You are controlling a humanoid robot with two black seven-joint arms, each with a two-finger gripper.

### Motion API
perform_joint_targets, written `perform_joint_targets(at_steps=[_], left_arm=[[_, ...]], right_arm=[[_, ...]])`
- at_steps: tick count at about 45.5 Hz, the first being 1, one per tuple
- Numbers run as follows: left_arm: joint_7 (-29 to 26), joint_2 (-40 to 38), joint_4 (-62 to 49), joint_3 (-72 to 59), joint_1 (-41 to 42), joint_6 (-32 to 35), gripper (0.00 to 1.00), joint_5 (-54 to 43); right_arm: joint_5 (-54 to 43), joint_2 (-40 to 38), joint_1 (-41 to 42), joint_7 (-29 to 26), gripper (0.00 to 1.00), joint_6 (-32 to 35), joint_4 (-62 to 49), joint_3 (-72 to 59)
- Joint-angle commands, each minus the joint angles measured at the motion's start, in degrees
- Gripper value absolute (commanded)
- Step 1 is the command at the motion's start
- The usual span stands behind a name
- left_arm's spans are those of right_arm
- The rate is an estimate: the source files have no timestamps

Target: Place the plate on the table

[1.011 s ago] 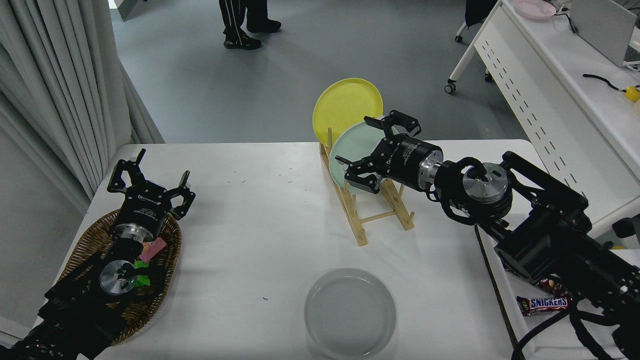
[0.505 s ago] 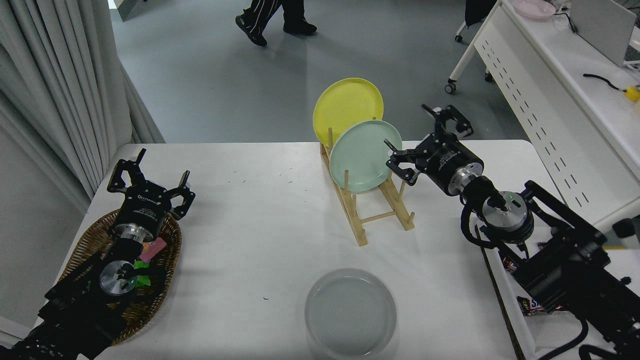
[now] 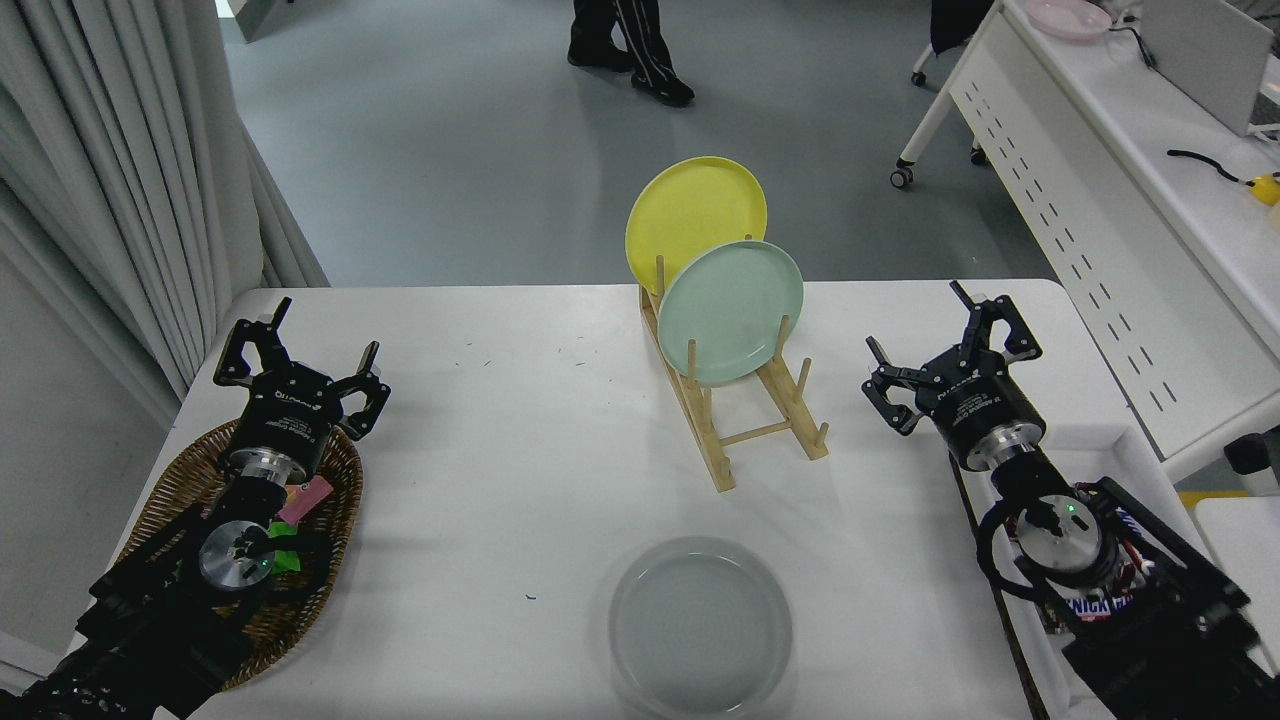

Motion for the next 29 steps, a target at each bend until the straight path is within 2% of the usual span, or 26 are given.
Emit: perform_joint_targets(at_steps=[1,29], left_arm=[[0.0,0.0,-0.06,0.0,0.0,0.0,1.0,-0.01],[0.0,0.0,0.02,0.0,0.0,0.0,1.0,-0.01]], right_arm=[[-0.8,0.83,-0.78,0.38,1.0,3.93,-3.8,0.72],[0.17,0.48,0.37,0.38,1.0,3.14,-7.32,-0.24]])
